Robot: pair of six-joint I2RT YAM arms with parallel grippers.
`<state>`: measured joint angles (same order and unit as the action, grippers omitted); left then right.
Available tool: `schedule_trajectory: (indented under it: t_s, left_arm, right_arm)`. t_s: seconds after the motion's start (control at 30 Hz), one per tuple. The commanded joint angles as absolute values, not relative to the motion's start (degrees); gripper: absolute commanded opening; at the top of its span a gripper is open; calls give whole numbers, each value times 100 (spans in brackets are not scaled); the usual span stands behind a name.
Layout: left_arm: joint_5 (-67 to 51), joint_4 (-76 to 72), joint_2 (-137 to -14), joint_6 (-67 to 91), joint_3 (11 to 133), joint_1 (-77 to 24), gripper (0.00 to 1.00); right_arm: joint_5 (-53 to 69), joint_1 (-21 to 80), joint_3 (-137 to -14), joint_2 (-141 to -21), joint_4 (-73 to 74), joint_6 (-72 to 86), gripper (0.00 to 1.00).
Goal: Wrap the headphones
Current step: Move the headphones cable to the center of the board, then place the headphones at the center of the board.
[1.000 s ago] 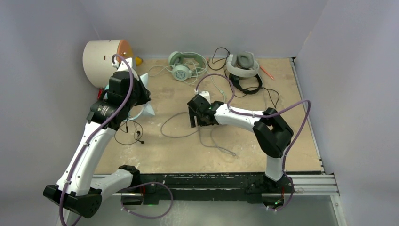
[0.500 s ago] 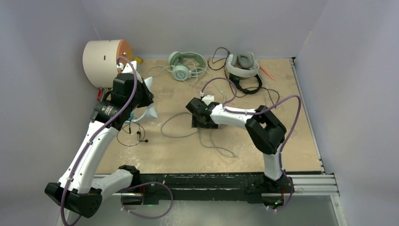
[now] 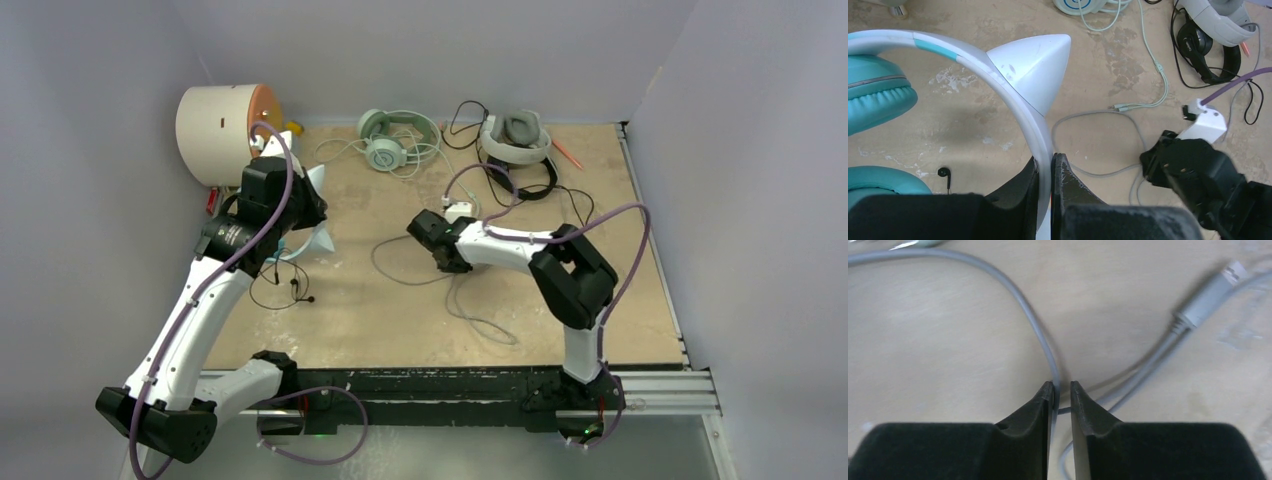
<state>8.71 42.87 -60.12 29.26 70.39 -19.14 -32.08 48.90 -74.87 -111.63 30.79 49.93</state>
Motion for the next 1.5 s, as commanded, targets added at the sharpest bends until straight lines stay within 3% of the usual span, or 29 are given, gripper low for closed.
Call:
schedule_trajectory:
  t_s: [0.0, 0.1, 0.23, 0.4, 0.47, 0.53, 0.57, 0.63, 0.73, 0.97, 1.23, 1.47]
  left_arm:
    - [980, 3885, -5845, 2681, 7084, -1890, 0]
    - [934, 3857, -5861, 2706, 7069, -1887, 0]
    - [761, 3806, -5906, 2739, 7011, -1887, 0]
    - [377, 3710, -5998, 2716, 6916, -1890, 0]
    - [148, 3659, -6117, 2696, 6917, -1889, 0]
    - [-244, 3563, -6223, 2657, 6925, -1887, 0]
    - [-452, 3507, -6279, 2644, 6926, -1889, 0]
    - [-952, 3312, -6377, 2629, 6890, -1898, 0]
    - [-1587, 2971, -6587, 2832, 6787, -1951, 1]
    - [-1590, 2026, -7199, 3377, 6570, -3000, 2]
    - [-3734, -1250, -7812, 5451, 5416, -3128, 2]
    - [-3722, -2273, -8200, 6099, 4950, -3101, 8]
  right_arm:
    - [-3601, 3844, -6645, -10496, 3615, 4925, 20]
    - [-3432, 2719, -6106, -9791, 3436, 4830, 18]
    - [-2273, 699, -5597, -8897, 3281, 4865, 17]
    - [-2286, 174, -5613, -7920, 3292, 4475, 24]
    - [-2099, 174, -5718, -7682, 3336, 4262, 35]
    - [-1925, 170, -5776, -7454, 3215, 3848, 65]
    - [-1749, 183, -5782, -7337, 3115, 3610, 75]
    - [-1192, 184, -5754, -7114, 2879, 3118, 83]
    - [-73, 265, -5645, -6834, 2574, 2590, 84]
    - [812, 1301, -5105, -6454, 1999, 2391, 83]
    - [2067, 1343, -4462, -5983, 1077, 2321, 83]
    - [2737, 1337, -4180, -5666, 600, 2419, 84]
